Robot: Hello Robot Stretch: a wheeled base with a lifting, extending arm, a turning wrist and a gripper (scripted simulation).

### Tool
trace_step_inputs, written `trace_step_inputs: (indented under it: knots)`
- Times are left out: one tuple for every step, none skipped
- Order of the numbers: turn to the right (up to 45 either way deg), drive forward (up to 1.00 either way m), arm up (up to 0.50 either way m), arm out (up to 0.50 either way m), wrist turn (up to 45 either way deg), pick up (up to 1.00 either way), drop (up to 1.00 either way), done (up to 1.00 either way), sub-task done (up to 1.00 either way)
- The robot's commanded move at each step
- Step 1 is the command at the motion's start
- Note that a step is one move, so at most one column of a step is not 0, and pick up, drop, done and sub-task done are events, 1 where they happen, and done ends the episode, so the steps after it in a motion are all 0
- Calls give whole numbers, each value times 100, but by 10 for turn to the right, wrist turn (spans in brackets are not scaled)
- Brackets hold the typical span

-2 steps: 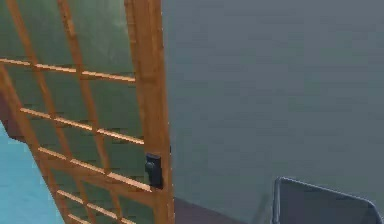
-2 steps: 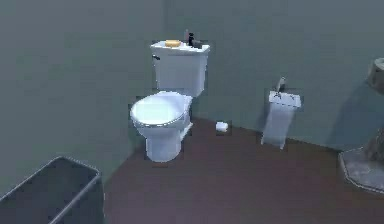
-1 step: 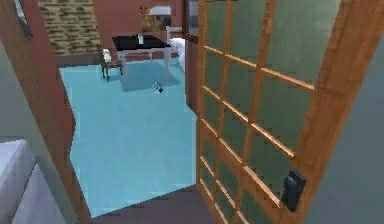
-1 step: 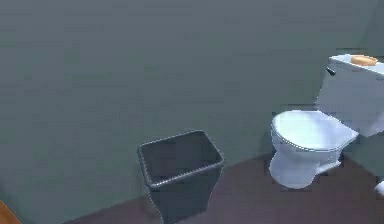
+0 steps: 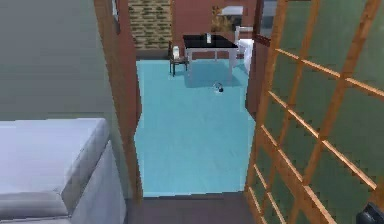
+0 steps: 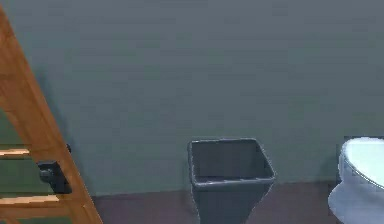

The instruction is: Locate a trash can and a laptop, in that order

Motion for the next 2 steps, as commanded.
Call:
trace_step_inputs:
  knots:
    - [0,100,0,0,0,0,0,0,0]
    - [-360,0,0,0,0,0,0,0,0]
